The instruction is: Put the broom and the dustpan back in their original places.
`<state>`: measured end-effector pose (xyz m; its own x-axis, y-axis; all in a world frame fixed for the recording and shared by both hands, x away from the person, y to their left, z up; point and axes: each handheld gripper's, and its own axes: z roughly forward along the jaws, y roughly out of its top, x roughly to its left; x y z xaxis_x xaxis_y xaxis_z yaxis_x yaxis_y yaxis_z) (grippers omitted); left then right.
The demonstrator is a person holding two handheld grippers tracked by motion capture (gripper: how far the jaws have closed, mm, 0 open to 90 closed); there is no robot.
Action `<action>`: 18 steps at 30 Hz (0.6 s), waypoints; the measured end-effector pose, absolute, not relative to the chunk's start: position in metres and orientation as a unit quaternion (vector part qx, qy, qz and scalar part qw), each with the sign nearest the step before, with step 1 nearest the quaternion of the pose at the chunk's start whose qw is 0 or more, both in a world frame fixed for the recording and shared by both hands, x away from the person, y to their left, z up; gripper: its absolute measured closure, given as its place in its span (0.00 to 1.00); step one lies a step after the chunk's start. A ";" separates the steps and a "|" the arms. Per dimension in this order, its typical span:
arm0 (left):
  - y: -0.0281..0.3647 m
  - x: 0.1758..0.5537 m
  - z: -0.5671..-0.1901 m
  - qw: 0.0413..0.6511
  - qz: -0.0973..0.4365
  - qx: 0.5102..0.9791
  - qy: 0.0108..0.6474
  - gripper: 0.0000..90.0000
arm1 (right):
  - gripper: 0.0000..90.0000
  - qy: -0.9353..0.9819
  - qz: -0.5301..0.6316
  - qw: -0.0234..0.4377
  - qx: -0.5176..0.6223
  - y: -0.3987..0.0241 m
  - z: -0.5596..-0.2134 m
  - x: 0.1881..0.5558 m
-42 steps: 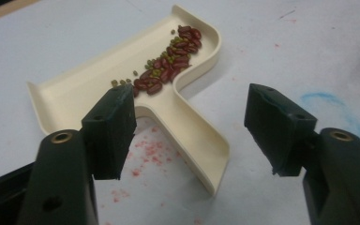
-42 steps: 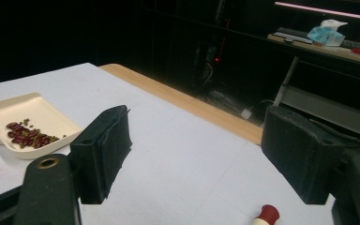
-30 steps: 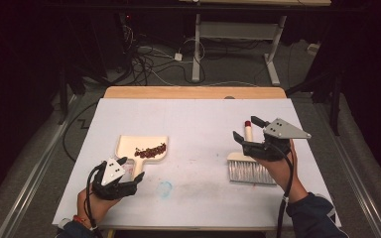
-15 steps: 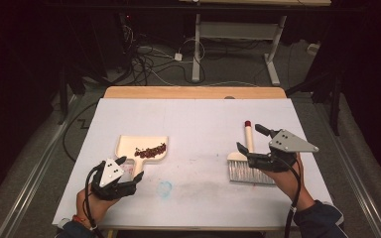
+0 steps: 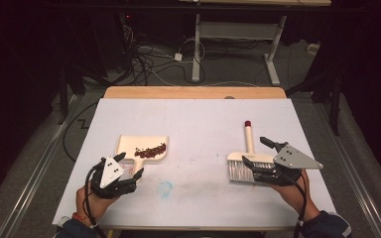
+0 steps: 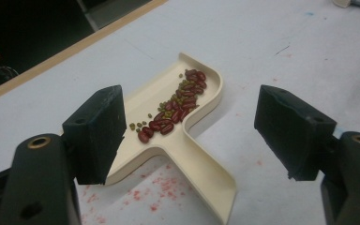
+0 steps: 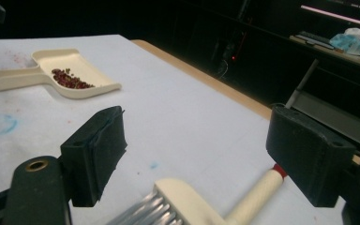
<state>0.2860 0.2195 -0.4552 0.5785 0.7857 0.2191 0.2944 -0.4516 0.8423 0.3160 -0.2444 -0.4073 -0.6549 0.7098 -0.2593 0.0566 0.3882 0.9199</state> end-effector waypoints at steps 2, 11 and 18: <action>0.220 0.286 -0.455 0.400 0.310 0.792 0.341 0.28 | 0.23 0.768 0.488 0.333 0.248 -0.247 -0.411 0.313; 0.223 0.288 -0.455 0.402 0.310 0.792 0.338 0.28 | 0.23 0.766 0.486 0.319 0.273 -0.260 -0.433 0.303; 0.228 0.285 -0.456 0.396 0.313 0.789 0.351 0.28 | 0.24 0.777 0.478 0.304 0.274 -0.265 -0.454 0.291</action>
